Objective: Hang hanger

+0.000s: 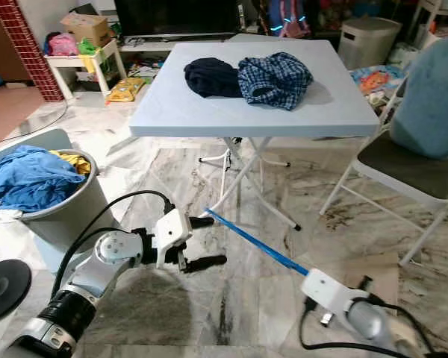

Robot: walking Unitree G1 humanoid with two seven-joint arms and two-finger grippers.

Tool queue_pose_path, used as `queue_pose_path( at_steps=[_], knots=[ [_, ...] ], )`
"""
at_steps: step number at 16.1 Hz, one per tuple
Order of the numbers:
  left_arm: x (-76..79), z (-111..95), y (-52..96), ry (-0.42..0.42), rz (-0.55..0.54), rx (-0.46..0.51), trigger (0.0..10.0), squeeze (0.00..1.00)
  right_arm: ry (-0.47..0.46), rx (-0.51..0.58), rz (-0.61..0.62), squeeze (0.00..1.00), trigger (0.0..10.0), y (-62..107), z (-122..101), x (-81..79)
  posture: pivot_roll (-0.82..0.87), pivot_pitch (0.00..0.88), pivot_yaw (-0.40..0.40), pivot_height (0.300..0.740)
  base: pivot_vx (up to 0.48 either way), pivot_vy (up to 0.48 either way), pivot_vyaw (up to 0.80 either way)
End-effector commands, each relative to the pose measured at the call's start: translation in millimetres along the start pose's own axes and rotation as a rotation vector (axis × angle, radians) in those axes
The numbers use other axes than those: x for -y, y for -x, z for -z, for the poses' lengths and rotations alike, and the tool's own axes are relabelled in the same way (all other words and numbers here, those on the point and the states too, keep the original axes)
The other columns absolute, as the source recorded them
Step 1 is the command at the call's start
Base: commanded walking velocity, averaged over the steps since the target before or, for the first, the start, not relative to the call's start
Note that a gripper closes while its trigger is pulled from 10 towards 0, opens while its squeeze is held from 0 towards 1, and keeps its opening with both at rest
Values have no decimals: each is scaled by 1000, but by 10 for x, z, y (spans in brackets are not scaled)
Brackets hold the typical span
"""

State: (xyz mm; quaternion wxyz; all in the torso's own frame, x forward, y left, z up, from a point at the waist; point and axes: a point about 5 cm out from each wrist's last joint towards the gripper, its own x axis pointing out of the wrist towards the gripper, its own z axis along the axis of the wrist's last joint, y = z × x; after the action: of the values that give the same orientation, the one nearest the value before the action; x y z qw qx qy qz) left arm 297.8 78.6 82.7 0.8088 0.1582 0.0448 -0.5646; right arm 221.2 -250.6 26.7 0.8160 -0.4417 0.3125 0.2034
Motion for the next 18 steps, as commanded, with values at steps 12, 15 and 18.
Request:
queue_pose_path(
  at_steps=[12, 15, 18],
  knots=[
    [-177, -17, -65, -31, -254, 2, 10000, 1000, -168, 174, -80, 0, 0, 121, -338, -325, 30, 0, 28, 740, 0, 0, 0],
    [-221, -66, -77, -29, -344, 37, 10000, 1000, -207, 164, -53, 0, 0, 149, -310, -263, 25, 0, 23, 740, 0, 0, 0],
    [-250, -125, -95, 53, -457, 105, 10000, 1000, -358, 135, 24, 0, 0, 134, -369, -287, 12, 0, 27, 740, 0, 0, 0]
  ],
)
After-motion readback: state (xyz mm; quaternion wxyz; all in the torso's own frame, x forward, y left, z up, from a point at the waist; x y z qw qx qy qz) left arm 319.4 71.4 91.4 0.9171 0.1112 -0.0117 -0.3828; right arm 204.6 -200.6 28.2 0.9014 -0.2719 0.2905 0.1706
